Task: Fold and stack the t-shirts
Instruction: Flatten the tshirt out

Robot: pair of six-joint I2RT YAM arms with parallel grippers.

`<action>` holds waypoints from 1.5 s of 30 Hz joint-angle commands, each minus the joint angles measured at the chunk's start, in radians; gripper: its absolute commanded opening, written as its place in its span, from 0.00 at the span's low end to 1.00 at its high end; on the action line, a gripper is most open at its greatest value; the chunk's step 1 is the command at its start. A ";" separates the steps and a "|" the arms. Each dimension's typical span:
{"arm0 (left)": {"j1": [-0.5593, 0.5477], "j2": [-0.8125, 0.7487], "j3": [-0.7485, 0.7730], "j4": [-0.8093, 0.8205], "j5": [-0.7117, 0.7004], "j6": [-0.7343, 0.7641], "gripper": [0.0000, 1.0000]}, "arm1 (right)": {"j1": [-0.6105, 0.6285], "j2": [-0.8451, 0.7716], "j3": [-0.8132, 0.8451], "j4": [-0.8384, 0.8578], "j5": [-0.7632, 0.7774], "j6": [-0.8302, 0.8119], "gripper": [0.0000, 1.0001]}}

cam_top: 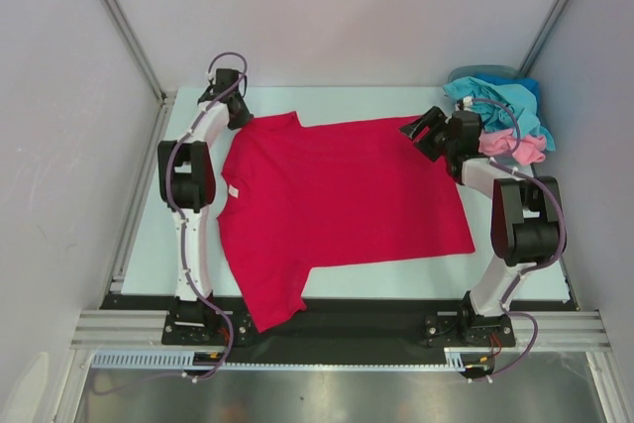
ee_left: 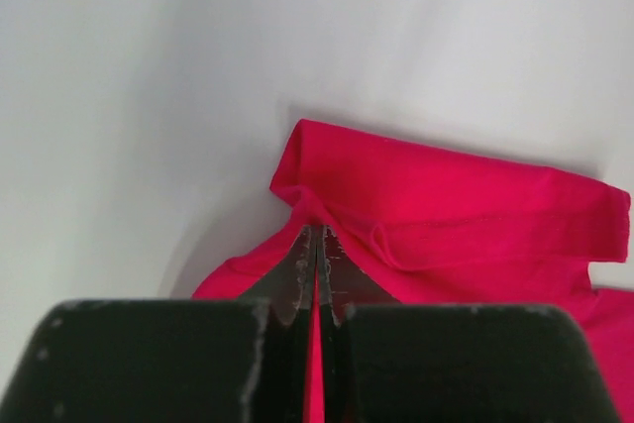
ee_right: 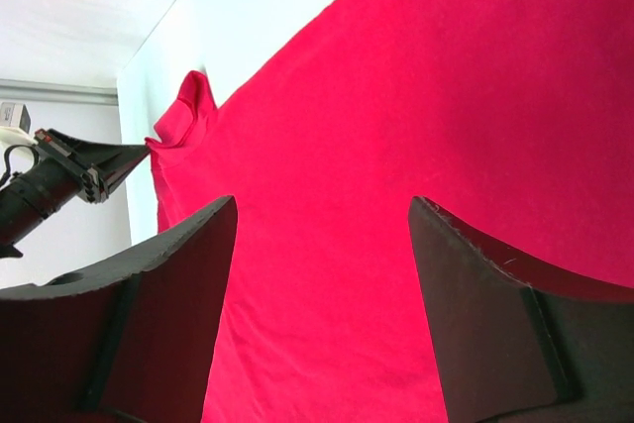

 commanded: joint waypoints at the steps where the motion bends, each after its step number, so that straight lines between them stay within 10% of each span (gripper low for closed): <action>1: 0.015 -0.076 0.031 0.042 0.037 0.012 0.01 | -0.003 -0.069 -0.006 0.049 -0.003 -0.007 0.76; 13: 0.013 -0.118 -0.003 0.044 0.034 -0.005 0.36 | 0.018 -0.076 -0.013 0.056 0.004 -0.003 0.75; 31: -0.011 -0.075 0.014 0.071 0.112 -0.028 0.38 | 0.024 -0.076 -0.023 0.067 0.006 -0.006 0.75; 45: -0.171 -0.292 -0.346 0.043 0.123 -0.051 0.37 | 0.083 -0.111 -0.029 -0.141 0.158 0.019 0.77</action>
